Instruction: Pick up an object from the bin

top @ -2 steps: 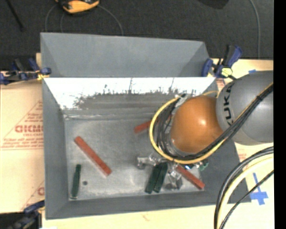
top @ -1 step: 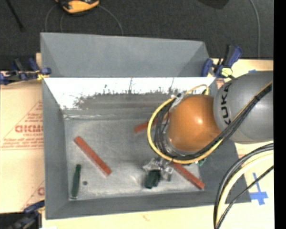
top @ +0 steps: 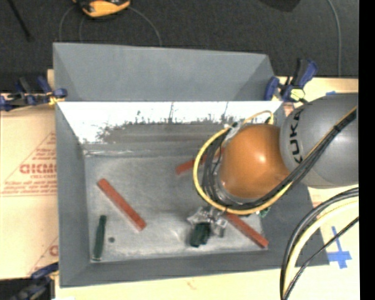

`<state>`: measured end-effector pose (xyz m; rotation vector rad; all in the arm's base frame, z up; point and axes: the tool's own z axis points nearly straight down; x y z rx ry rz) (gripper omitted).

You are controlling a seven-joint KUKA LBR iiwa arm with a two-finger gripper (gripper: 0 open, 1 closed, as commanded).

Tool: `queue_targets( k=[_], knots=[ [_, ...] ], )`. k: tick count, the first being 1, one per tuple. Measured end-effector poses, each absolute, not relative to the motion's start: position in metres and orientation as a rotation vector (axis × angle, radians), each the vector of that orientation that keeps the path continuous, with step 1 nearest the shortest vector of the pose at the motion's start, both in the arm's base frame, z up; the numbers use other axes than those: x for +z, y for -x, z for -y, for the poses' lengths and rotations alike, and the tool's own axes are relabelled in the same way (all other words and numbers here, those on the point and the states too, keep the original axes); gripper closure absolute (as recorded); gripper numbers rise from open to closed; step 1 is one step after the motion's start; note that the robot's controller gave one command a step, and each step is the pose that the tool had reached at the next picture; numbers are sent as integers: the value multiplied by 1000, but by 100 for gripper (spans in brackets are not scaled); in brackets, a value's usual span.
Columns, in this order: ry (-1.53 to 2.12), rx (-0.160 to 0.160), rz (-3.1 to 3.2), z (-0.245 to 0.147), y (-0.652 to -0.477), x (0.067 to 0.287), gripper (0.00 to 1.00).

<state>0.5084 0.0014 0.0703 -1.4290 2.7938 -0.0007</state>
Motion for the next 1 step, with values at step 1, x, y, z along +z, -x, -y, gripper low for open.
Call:
queue_targets(
  k=[1],
  knots=[
    [1429, -1, -2794, -1, -508, 71, 100]
  ],
)
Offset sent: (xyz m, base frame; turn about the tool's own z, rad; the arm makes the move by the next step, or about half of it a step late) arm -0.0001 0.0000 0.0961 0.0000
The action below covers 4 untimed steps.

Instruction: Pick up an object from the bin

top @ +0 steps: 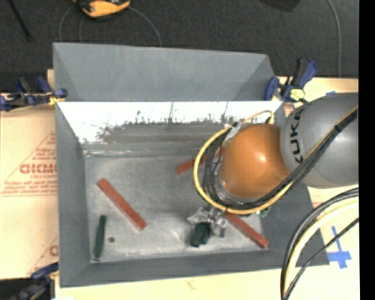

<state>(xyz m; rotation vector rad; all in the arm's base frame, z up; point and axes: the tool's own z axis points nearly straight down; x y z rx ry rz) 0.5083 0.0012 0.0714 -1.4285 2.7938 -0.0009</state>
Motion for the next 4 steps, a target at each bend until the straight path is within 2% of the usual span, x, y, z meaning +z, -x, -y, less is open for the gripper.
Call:
queue_targets(
  k=[1, 2, 3, 4],
  knots=[
    [1430, 4, -2801, -1, -507, 79, 100],
    [1428, 5, -2803, -1, -506, 101, 100],
    [1423, -3, -2795, -1, -509, 114, 100],
    [1421, -2, -2796, -1, -509, 118, 100]
  ],
)
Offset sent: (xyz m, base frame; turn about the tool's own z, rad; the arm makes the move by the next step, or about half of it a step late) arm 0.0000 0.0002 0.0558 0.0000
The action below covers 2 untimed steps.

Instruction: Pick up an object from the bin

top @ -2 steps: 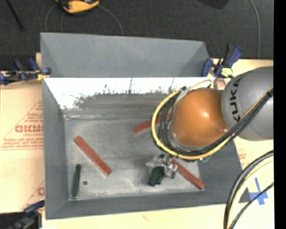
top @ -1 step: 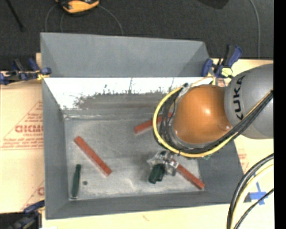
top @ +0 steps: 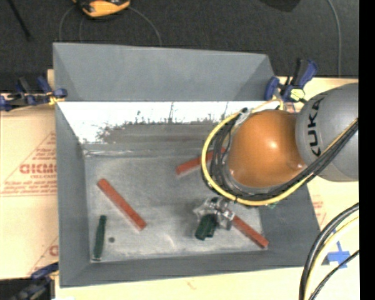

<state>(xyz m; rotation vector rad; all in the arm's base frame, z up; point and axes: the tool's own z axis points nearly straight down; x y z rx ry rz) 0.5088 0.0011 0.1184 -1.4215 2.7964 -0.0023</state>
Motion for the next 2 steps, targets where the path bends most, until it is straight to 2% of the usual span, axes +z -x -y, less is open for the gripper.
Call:
queue_targets(
  k=[2],
  knots=[
    [1419, -2, -2798, -1, -509, 131, 100]
  ],
)
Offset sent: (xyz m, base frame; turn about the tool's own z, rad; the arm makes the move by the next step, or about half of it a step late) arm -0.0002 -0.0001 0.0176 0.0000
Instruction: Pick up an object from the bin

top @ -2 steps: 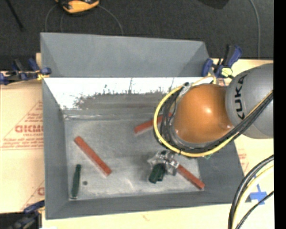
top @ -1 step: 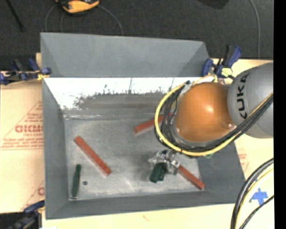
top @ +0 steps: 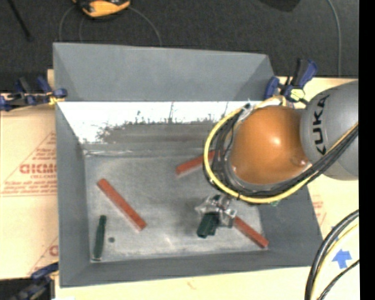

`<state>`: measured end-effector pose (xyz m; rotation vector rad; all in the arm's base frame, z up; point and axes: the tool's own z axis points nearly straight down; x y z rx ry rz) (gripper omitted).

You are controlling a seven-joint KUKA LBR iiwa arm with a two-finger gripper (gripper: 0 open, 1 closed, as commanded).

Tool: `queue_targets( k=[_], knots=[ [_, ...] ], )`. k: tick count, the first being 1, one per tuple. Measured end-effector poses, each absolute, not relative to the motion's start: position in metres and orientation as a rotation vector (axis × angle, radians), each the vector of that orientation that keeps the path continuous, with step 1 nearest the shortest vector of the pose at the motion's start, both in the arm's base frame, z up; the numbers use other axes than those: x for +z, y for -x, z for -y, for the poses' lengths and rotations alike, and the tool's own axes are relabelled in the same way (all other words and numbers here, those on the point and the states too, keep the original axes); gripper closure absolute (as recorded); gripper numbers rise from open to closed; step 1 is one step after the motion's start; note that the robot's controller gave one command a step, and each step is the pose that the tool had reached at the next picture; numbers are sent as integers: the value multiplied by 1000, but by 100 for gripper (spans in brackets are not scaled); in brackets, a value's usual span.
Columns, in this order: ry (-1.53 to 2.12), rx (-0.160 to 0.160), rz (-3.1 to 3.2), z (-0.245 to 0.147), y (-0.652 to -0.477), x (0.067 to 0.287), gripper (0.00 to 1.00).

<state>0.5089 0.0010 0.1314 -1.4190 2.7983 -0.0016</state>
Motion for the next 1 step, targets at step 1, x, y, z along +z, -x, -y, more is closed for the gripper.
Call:
queue_targets(
  k=[1],
  knots=[
    [1417, -1, -2800, -1, -509, 135, 100]
  ],
)
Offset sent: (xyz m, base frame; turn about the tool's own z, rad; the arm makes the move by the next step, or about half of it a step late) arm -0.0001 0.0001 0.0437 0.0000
